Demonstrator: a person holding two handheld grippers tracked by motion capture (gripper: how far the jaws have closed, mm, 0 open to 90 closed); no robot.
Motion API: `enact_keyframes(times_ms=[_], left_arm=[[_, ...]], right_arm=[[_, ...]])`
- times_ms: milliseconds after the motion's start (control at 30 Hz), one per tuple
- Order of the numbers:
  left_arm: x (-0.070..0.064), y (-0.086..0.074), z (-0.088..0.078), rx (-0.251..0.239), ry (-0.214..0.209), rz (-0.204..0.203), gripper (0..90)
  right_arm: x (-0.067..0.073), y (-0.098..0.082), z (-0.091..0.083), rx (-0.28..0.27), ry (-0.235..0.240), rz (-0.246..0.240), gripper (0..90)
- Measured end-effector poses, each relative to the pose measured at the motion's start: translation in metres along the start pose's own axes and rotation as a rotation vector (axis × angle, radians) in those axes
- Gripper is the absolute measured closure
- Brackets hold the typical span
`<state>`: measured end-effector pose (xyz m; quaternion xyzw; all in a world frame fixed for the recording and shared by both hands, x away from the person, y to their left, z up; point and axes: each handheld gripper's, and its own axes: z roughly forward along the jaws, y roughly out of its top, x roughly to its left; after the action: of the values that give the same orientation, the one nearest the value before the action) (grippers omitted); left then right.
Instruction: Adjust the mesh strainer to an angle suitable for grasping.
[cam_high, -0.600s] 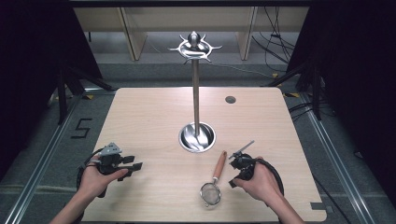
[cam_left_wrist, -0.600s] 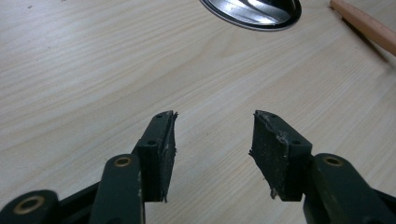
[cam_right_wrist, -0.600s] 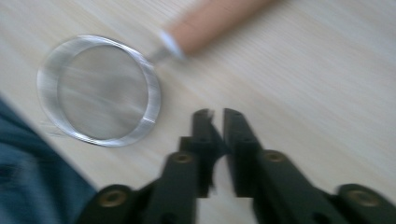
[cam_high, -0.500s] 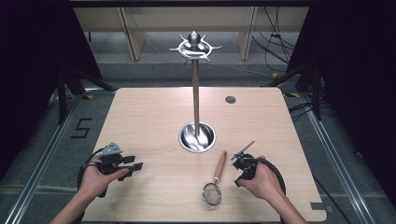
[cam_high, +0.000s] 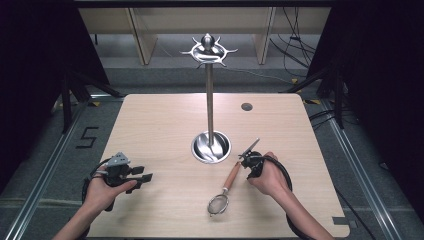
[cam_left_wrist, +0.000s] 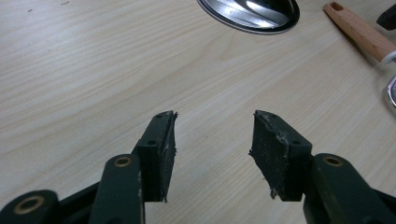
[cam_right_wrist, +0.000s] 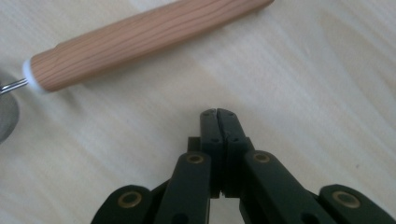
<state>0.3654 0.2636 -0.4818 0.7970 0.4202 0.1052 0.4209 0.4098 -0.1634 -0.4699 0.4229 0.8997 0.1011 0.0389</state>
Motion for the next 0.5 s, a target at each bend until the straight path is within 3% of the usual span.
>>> enact_keyframes(times_ms=[100, 133, 367, 500], left_arm=[[0.000, 0.000, 0.000, -0.001, -0.001, 0.000, 48.4], [0.000, 0.000, 0.000, -0.008, 0.004, -0.002, 48.4], [0.000, 0.000, 0.000, 0.003, -0.002, 0.001, 48.3], [0.000, 0.000, 0.000, -0.008, 0.003, -0.001, 48.4]], right_arm=[[-0.003, 0.007, 0.005, 0.000, -0.010, -0.010, 90.0], [-0.003, 0.009, 0.005, 0.009, -0.007, 0.015, 90.0], [-0.010, 0.020, 0.010, 0.022, -0.023, 0.045, 90.0], [-0.012, 0.028, 0.012, 0.028, -0.030, 0.041, 90.0]])
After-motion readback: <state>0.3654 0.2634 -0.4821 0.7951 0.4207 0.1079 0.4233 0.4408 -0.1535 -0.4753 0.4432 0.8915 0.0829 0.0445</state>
